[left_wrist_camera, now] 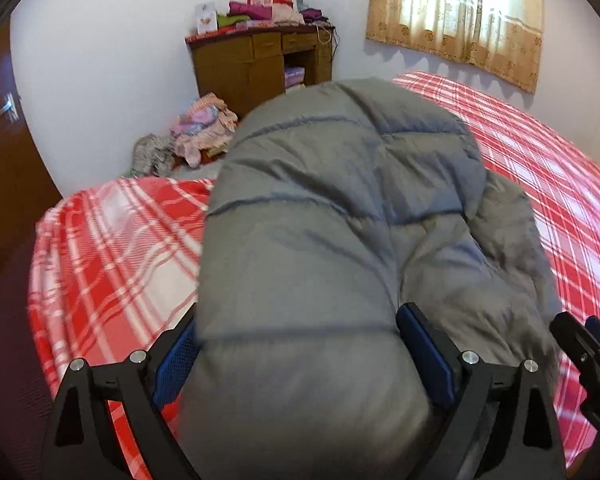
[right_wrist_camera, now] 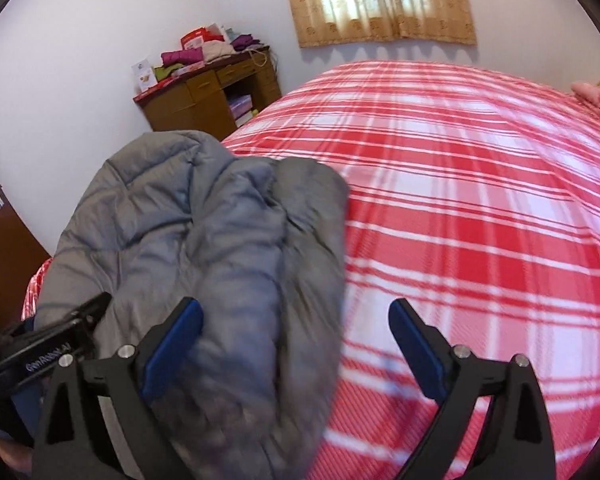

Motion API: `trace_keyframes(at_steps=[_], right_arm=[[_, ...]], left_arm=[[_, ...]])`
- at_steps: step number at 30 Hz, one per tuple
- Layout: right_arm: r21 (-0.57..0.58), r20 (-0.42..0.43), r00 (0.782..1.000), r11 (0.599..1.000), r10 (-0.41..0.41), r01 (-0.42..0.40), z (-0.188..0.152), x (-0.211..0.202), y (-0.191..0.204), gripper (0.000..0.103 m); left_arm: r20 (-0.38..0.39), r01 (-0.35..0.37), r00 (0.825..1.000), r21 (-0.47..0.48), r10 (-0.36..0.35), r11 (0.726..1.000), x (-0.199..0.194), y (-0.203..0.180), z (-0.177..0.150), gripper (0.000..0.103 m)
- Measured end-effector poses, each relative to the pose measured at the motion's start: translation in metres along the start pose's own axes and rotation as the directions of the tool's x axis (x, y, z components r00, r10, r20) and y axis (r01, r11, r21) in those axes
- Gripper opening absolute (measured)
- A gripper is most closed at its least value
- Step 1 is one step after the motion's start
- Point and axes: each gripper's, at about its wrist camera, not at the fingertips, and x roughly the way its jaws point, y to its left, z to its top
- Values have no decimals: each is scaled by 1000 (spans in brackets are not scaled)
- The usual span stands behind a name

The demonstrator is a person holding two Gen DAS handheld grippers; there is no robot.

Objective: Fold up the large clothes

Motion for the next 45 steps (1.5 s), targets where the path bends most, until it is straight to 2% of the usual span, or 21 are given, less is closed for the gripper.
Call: trace_keyframes(at_steps=[8,13,15,17,20,25,28,36,39,45], right_arm=[[-9,41,998,999,-51,52,-14,-43,-11,97],[-26,113,992,998,-58,61,-21,-78,-10,97],[-42,143,988,997,-60,67,-24,-92,-6,97],[-55,179,982,996,-59,70,-29,-106,-1,97],[-68,237,970,995,-54,72,-36,-128,5,101],[-89,309,951,995,-22,52,-41,-160,15,102],[-95,366,931,994,-16,54,-43,-180,19,102],[-93,492,870,994,-8,62,-46,-225,29,103],[-104,524,851,992,-8,74,-48,-233,31,103],[-110,537,844,991,-1,71,-51,-238,34,103]], left_arm=[[62,-57,997,55,53,997,-58,-9,-32,94],[88,-105,991,73,99,992,-89,-7,-59,94],[122,-140,984,80,130,987,-106,-7,-70,94],[152,-146,980,81,132,986,-121,-8,-78,94],[171,-105,981,45,96,993,-143,1,-87,94],[183,-116,977,18,110,993,-165,4,-95,94],[222,-106,970,9,101,994,-182,8,-99,94],[356,-120,929,20,105,993,-230,6,-103,94],[379,-101,921,19,87,995,-242,8,-103,94],[398,-111,912,13,97,994,-254,7,-105,94]])
